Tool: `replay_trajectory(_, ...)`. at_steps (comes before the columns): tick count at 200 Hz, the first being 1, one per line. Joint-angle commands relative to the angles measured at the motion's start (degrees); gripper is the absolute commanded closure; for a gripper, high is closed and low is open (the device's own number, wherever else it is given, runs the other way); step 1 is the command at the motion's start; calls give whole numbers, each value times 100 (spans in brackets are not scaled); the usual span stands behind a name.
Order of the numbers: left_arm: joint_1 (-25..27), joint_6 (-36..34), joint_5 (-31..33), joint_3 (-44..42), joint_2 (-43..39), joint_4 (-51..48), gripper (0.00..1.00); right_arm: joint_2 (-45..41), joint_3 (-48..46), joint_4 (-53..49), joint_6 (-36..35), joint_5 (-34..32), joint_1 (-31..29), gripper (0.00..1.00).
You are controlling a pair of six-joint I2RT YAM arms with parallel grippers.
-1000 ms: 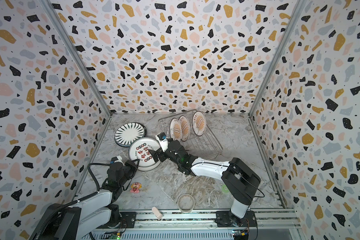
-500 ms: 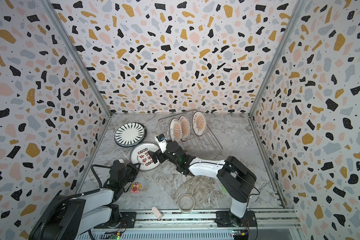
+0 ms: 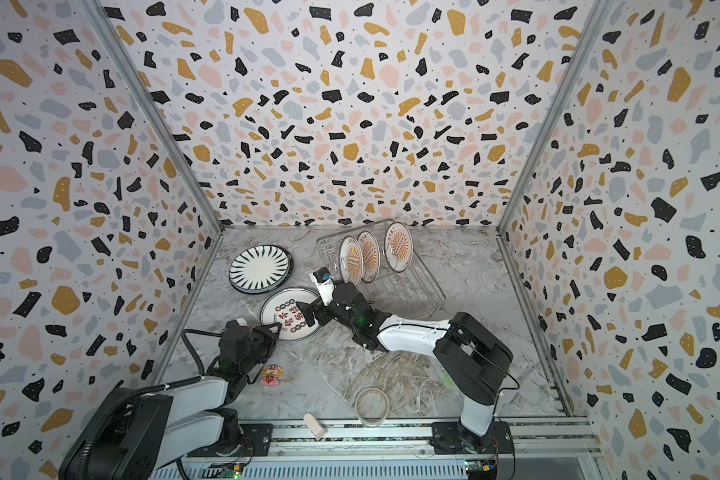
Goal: Unload the plates from the dish rack
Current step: 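Lower the plate flat onto the red-text plate and open the left gripper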
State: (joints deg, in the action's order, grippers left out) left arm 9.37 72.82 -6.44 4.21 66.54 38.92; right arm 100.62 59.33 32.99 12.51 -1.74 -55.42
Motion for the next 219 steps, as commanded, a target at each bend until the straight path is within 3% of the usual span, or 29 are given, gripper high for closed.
replay_trajectory(1, -23, -177, 298, -25, -220, 116, 66, -131, 114, 66, 62, -72, -32, 1)
replay_trajectory(58, -23, -373, 935, -95, -827, -377, 60, -134, 107, 75, 65, -23, -35, 1)
replay_trajectory(106, -14, -469, 969, -156, -923, -372, 59, -130, 35, 201, 76, -116, -33, 1)
replay_trajectory(128, 42, -497, 1129, -166, -993, -434, 47, -116, 61, 193, 82, -74, -36, 1)
replay_trajectory(163, 140, -541, 1285, -157, -1127, -521, 46, -120, 57, 187, 84, -101, -31, 1)
replay_trajectory(182, 227, -530, 1228, -157, -1124, -453, 37, -148, 22, 229, 89, -188, -38, 1)
replay_trajectory(219, 338, -435, 1155, -131, -1029, -407, 32, -288, -154, 426, 93, -138, -25, 1)
